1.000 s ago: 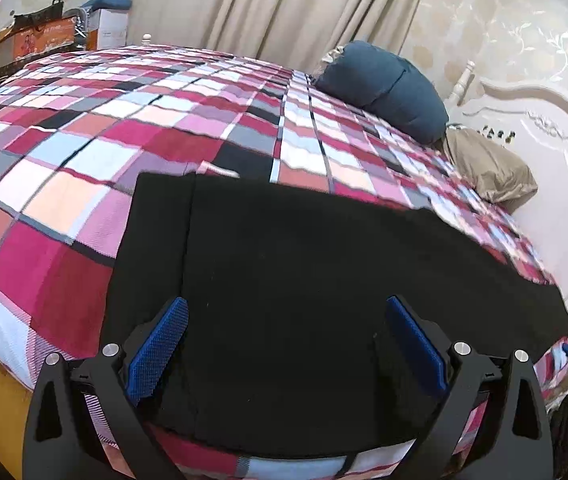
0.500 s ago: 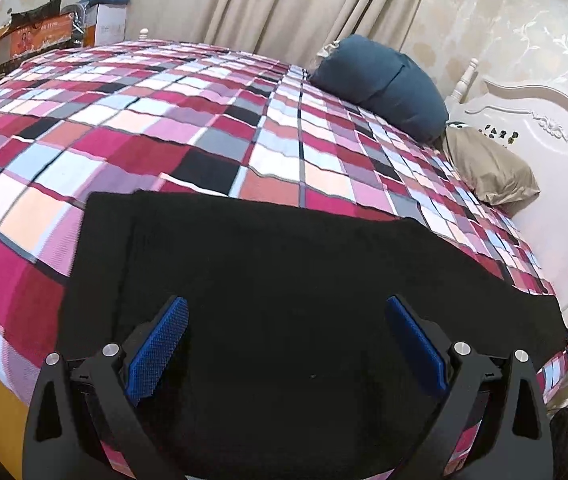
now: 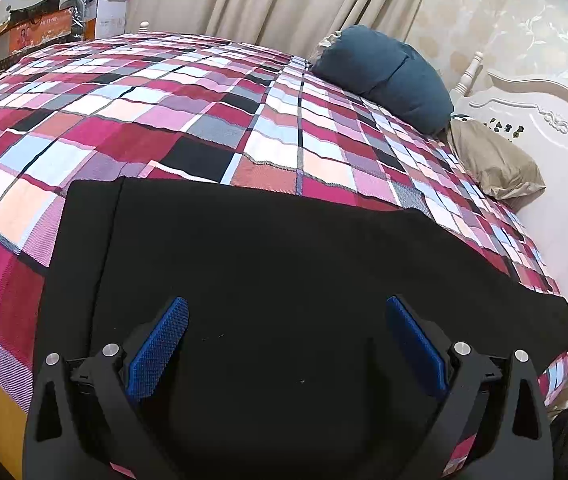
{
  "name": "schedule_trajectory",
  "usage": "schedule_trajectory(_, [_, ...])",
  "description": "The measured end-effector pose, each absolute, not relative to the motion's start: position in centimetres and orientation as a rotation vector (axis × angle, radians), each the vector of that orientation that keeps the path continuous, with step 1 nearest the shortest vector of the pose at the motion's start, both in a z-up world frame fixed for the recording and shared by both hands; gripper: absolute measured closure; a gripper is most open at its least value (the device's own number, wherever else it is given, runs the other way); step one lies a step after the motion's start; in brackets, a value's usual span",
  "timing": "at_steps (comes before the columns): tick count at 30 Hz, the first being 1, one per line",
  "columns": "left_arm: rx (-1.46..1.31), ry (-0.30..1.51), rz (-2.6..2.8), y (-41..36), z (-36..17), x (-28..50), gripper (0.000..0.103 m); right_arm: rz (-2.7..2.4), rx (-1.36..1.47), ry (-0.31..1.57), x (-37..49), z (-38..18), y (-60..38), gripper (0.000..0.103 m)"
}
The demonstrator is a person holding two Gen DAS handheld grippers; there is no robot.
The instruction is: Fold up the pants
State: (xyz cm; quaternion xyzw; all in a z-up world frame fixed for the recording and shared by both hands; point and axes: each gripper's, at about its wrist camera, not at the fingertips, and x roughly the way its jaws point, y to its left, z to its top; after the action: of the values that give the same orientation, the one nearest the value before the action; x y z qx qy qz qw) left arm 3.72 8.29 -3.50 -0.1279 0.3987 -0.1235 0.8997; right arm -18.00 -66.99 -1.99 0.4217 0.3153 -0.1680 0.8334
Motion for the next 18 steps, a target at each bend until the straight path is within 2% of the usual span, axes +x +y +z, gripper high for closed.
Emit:
schedule_trajectory(5, [-0.262, 0.828, -0.261, 8.5, -3.6, 3.9, 0.005, -0.358, 0.941, 0.763, -17.9, -5.3, -68.4, 0.09])
schedule_trajectory(6, [-0.265, 0.828, -0.264, 8.6, -3.5, 3.9, 0.005, -0.36, 0.94, 0.753, -18.0, -5.1, -68.6, 0.086])
schedule_trajectory(8, [-0.268, 0.824, -0.27, 8.8, -3.3, 3.8, 0.005, -0.347, 0.936, 0.716, -17.8, -4.0, -69.5, 0.067])
schedule_trajectory(9, [-0.267, 0.822, -0.27, 8.9, -3.2, 3.8, 0.005, -0.312, 0.93, 0.71, -17.3, -3.5, -69.9, 0.044])
schedule_trajectory(10, [-0.264, 0.821, -0.268, 9.0, -3.1, 3.8, 0.005, -0.279, 0.919, 0.716, -16.6, -3.2, -70.4, 0.041])
schedule_trajectory(18, [-0.257, 0.813, -0.26, 9.3, -2.9, 3.8, 0.005, -0.139, 0.838, 0.885, -10.2, -4.4, -72.2, 0.041])
